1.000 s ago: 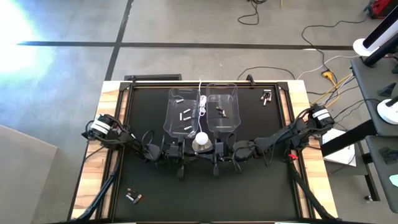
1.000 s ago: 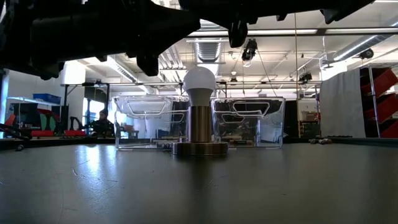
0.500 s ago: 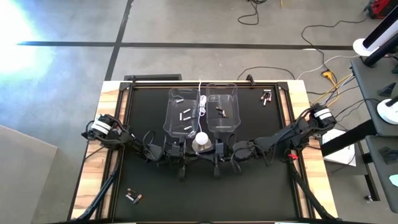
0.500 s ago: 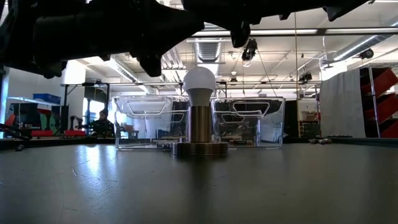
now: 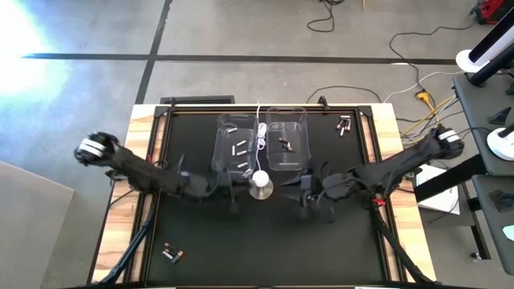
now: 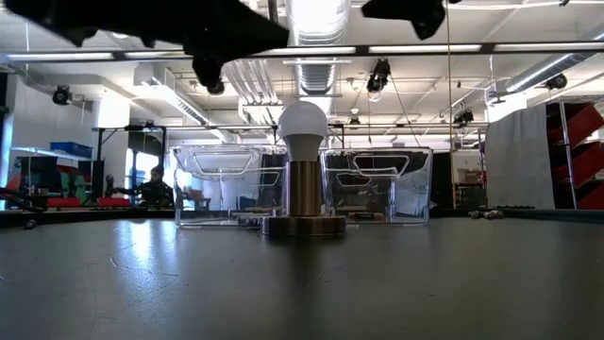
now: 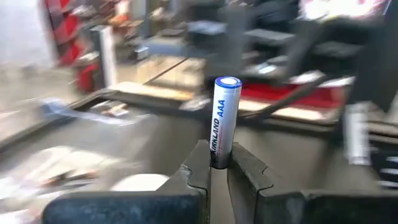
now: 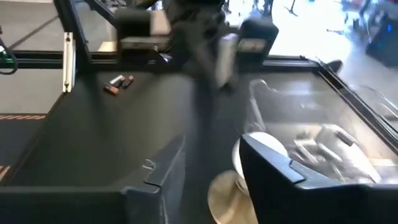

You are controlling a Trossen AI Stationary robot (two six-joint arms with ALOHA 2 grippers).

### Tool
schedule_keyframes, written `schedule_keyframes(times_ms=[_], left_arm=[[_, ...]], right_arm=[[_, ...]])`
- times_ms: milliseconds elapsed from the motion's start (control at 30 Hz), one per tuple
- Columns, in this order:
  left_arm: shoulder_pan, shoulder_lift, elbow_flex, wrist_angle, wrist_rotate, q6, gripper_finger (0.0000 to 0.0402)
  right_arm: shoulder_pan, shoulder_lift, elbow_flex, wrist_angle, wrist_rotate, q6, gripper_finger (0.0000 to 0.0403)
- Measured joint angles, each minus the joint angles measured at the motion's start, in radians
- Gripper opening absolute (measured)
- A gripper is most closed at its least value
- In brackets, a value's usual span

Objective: Sort batteries
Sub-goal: Put the white battery into the left transparent bin

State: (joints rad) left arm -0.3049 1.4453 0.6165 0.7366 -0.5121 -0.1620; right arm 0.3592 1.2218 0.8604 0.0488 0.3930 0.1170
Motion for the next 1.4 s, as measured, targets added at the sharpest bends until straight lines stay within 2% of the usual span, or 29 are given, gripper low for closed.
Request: schedule_keyframes(times_ms=[67, 167, 267, 400, 567, 700, 833, 1200, 1400], left_arm=[[0.082, -0.073, 0.051, -0.217, 0.016, -0.036, 0.0011], [0.232, -0.123, 0.171, -0.593, 0.099, -0.077, 0.0011], [0.389, -0.104, 0.315, -0.939, 0.149, -0.091, 0.0011], [0.551, -0.008, 0.477, -1.222, 0.226, -0.025, 0.0011], [0.631, 0.158, 0.603, -1.334, 0.353, 0.082, 0.0011], [0.637, 0.293, 0.685, -1.468, 0.357, 0.149, 0.0011], [0.636, 0.380, 0.716, -1.524, 0.357, 0.182, 0.0011], [0.654, 0.457, 0.676, -1.507, 0.343, 0.247, 0.0018], [0.654, 0.494, 0.674, -1.510, 0.358, 0.260, 0.0034]], right_arm=[[-0.007, -0.067, 0.000, -0.108, 0.000, 0.052, 0.0159], [-0.023, -0.155, 0.000, -0.242, 0.001, 0.113, 0.0172], [-0.031, -0.227, 0.000, -0.343, 0.003, 0.126, 0.0182], [-0.053, -0.309, 0.001, -0.480, 0.001, 0.144, 0.0189], [-0.104, -0.361, 0.001, -0.697, 0.000, 0.188, 0.0194], [-0.120, -0.362, 0.001, -0.805, -0.010, 0.224, 0.0196], [-0.122, -0.346, 0.001, -0.864, -0.034, 0.241, 0.0196], [-0.122, -0.322, 0.001, -0.881, -0.030, 0.232, 0.0199], [-0.178, -0.320, 0.001, -0.887, 0.055, 0.262, 0.0216]])
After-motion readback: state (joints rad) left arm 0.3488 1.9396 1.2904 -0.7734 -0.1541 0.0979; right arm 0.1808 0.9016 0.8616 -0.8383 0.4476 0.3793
